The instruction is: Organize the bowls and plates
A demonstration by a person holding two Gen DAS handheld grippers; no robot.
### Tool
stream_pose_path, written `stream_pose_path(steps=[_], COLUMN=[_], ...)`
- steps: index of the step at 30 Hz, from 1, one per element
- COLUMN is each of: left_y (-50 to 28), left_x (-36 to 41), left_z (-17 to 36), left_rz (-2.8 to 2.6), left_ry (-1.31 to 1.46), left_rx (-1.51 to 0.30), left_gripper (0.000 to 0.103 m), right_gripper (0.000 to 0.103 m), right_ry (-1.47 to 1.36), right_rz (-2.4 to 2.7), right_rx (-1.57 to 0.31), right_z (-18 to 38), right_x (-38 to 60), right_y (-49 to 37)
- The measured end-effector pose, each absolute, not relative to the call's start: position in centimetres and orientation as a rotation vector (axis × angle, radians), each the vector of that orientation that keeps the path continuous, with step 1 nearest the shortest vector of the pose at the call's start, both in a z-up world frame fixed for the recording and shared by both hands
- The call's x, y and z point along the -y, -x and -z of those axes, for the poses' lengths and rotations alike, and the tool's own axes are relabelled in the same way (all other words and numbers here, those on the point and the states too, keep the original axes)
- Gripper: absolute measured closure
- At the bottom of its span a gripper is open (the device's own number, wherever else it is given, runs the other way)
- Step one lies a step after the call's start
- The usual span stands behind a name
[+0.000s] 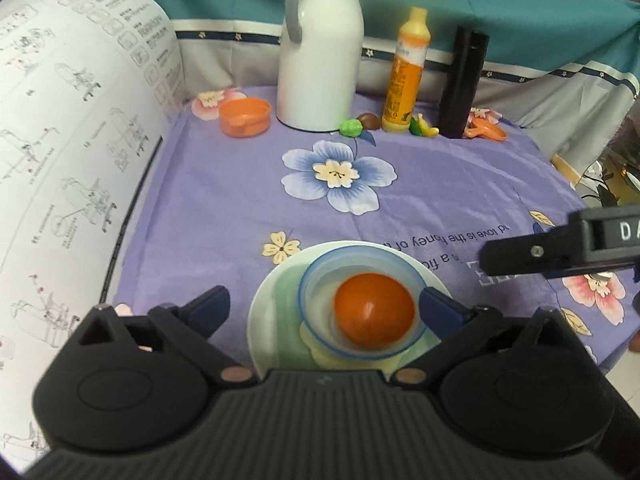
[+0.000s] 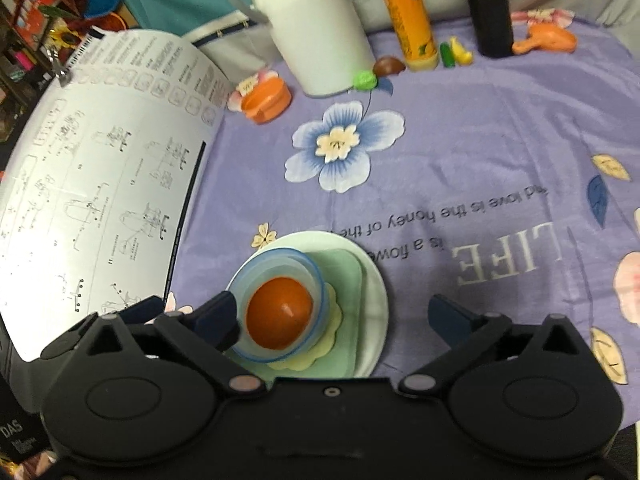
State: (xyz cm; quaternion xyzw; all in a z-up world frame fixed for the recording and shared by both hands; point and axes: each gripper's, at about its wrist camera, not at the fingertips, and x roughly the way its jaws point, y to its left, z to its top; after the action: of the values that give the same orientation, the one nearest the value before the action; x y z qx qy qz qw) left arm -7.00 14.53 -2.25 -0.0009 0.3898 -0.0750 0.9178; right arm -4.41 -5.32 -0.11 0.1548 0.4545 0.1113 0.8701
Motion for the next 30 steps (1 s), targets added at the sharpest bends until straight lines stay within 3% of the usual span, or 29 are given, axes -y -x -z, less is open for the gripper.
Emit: stream_pose_path(steps=[30], left_y=[11.4], left_x=[-16.4], left_z=[5.5], left_rz=[0.11], left_ry=[0.048], left_rx=[-0.851], left_gripper=[0.0], right_gripper=[0.0], right_ry=[0.008], right_rz=[-0.257], right_rx=[-0.932], right_z=[2.1], right_x=[4.0], right_y=[11.9])
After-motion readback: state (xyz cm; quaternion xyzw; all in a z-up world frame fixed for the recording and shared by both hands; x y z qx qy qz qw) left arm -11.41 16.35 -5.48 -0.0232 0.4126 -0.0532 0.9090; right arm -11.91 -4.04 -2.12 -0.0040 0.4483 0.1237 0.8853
